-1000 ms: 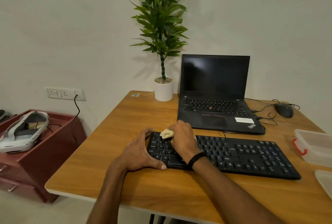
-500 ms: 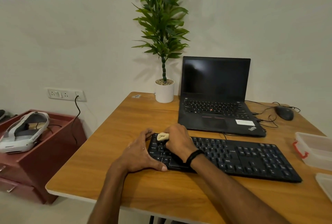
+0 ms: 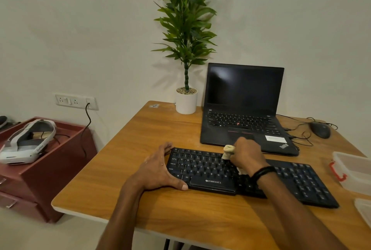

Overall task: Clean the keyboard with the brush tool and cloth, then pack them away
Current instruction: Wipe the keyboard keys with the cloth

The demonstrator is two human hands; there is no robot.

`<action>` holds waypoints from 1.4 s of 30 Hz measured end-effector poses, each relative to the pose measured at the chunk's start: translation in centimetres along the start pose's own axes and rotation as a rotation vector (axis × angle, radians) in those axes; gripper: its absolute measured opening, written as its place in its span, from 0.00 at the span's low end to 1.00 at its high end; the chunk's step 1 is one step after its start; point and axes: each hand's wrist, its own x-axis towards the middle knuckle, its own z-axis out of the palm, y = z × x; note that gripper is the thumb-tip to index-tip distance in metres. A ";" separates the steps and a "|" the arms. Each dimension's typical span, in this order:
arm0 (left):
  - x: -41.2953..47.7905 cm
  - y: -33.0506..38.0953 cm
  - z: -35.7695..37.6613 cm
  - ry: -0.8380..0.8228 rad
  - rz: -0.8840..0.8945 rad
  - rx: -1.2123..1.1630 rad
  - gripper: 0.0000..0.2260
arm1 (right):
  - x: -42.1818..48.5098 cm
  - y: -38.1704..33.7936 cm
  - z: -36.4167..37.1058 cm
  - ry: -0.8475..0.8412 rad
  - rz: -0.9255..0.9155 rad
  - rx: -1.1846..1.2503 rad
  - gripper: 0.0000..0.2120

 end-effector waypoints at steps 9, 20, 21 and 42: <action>0.0 0.3 0.2 -0.010 -0.003 0.033 0.68 | 0.1 -5.5 2.6 -0.012 -0.190 0.242 0.08; -0.4 0.1 0.1 0.006 -0.008 -0.003 0.68 | 1.1 -3.6 2.1 -0.150 -0.467 0.236 0.08; -0.3 0.2 0.1 0.004 -0.007 0.004 0.68 | 1.2 -2.5 1.6 -0.162 -0.432 0.214 0.08; -0.2 0.7 0.4 0.010 -0.006 0.083 0.68 | -0.5 -1.8 3.7 0.021 -0.688 0.243 0.16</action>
